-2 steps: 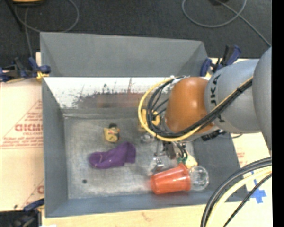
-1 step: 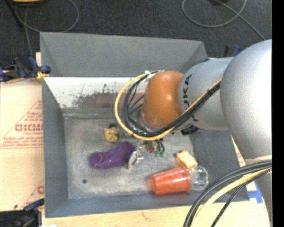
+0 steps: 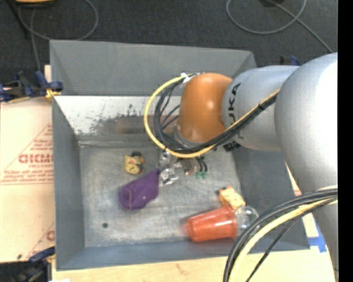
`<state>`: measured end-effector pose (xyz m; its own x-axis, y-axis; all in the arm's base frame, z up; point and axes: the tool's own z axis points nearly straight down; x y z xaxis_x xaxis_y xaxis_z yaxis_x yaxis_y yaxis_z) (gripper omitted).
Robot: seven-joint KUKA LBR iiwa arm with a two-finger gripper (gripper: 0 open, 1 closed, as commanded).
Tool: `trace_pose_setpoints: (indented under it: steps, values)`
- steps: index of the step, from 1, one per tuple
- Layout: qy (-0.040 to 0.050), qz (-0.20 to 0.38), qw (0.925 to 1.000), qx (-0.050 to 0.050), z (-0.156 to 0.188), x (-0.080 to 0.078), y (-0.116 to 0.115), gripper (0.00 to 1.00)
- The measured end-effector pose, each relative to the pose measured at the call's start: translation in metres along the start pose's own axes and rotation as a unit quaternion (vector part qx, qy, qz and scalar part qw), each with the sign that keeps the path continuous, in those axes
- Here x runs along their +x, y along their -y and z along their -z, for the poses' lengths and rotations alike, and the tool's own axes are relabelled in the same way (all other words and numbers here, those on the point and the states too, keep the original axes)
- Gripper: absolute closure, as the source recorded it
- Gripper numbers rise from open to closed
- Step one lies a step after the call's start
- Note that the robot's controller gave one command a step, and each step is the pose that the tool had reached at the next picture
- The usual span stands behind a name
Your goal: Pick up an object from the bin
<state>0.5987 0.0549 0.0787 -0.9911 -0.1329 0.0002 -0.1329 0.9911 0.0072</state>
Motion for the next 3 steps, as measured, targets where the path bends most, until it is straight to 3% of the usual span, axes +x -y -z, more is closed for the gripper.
trace_pose_setpoints:
  steps: [1, 2, 3]
  values:
    - [0.0002, 0.0, 1.0, 0.0, 0.0, 0.0, 0.0, 1.0]
    - [0.0022, 0.07, 0.9975, 0.004, 0.106, -0.02, -0.004, 1.0]
    - [0.0021, 0.07, 0.9975, 0.004, 0.106, -0.02, -0.004, 1.0]
